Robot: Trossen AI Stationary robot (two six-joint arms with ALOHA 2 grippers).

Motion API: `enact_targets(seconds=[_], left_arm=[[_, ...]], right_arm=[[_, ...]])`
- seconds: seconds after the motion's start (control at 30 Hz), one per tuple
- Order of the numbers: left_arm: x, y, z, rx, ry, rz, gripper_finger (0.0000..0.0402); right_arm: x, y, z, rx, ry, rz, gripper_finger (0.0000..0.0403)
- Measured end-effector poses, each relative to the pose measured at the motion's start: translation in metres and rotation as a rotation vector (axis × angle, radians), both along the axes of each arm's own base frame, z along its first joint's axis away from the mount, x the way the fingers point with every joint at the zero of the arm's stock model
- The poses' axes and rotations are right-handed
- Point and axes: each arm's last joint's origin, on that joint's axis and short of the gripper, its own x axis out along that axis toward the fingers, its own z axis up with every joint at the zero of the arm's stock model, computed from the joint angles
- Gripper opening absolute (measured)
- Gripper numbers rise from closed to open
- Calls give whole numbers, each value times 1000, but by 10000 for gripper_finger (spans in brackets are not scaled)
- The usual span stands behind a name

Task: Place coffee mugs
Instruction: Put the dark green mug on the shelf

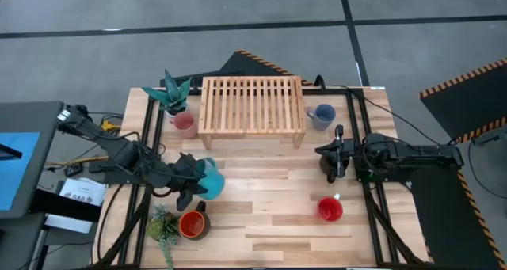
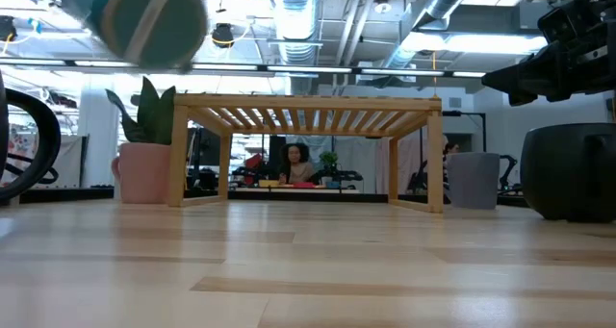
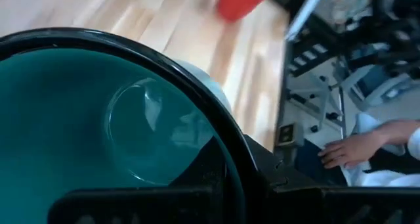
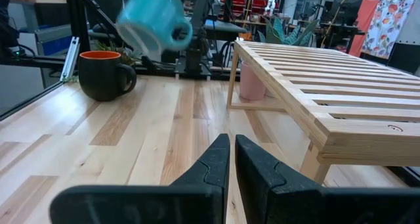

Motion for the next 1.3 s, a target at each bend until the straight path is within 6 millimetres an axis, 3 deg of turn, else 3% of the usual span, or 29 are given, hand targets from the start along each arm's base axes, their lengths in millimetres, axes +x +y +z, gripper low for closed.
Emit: enact_targets(seconds=[0.17,0.27,0.4,0.53,0.83,1.07,1.3], left_arm=[[21,-10,42,195,-79,-54,7],[36,-4,65,388,-67,-9,8],[54,18,90,638,3,137,8],[70,52,107,768,110,225,8],[82,136,103,767,363,359,9],[79,175,92,620,443,331,9],[86,215,77,591,527,392,9]], right_arm=[[0,0,0,0,0,0,52],[0,0,0,0,0,0,52],[0,0,0,0,0,0,52],[0,0,0,0,0,0,52],[0,0,0,0,0,0,52],[0,0,0,0,0,0,52],[0,0,0,0,1,1,52]])
